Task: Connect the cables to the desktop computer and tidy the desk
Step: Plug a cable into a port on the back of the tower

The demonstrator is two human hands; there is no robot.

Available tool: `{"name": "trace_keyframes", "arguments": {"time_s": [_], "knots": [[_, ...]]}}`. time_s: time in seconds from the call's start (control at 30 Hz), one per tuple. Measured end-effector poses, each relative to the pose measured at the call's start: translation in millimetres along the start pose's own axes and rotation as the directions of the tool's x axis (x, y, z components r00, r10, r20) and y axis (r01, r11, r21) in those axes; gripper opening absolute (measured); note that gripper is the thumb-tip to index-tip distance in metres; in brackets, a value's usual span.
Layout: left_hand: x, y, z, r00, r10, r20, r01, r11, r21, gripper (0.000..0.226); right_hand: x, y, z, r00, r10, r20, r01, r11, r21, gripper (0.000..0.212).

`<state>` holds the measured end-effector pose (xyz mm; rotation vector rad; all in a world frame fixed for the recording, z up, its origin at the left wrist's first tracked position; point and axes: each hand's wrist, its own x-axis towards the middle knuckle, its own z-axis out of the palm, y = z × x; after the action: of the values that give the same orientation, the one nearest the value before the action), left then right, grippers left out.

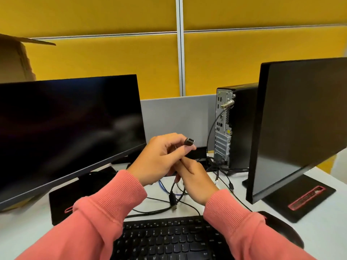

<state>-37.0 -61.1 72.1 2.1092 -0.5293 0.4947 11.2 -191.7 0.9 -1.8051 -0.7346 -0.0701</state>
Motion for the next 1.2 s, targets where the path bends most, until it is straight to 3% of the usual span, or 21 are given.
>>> {"name": "trace_keyframes", "arguments": {"time_s": [0.23,0.43,0.83,0.97,1.03,1.1,1.2], "knots": [[-3.0,-6.1,8.9,0.997,-0.026,-0.069,0.021,0.996,-0.083,0.023,-5.3,4.1,-1.5,1.000,0.008,0.025,-0.008,1.000,0.005,0.037],[2.8,-20.1,16.9,0.987,-0.052,-0.152,0.025,0.984,-0.174,0.011,0.3,17.8,1.2,0.997,0.047,0.056,-0.046,0.999,-0.019,0.041],[24.0,-57.2,27.3,0.997,-0.058,-0.057,0.040,0.962,-0.270,0.019,24.8,36.8,-9.3,0.986,0.149,0.072,-0.147,0.989,-0.024,0.034],[34.0,-70.8,30.0,0.992,-0.027,-0.125,0.006,0.986,-0.168,0.016,35.5,38.9,-18.7,0.975,0.180,0.128,-0.150,0.966,-0.212,0.018],[41.6,-77.3,32.7,0.986,-0.035,-0.164,0.017,0.994,-0.104,0.016,38.3,42.3,-25.2,0.980,0.189,0.056,-0.165,0.941,-0.295,0.032],[52.4,-85.0,36.4,0.980,-0.067,-0.188,0.061,0.997,-0.038,0.017,39.4,42.2,-31.4,0.974,0.168,-0.154,-0.202,0.950,-0.238,0.037],[71.2,-95.6,47.8,0.982,-0.096,-0.163,0.105,0.993,0.053,0.018,41.7,38.8,-41.6,0.835,0.149,-0.529,-0.185,0.983,-0.016,0.033]]}}
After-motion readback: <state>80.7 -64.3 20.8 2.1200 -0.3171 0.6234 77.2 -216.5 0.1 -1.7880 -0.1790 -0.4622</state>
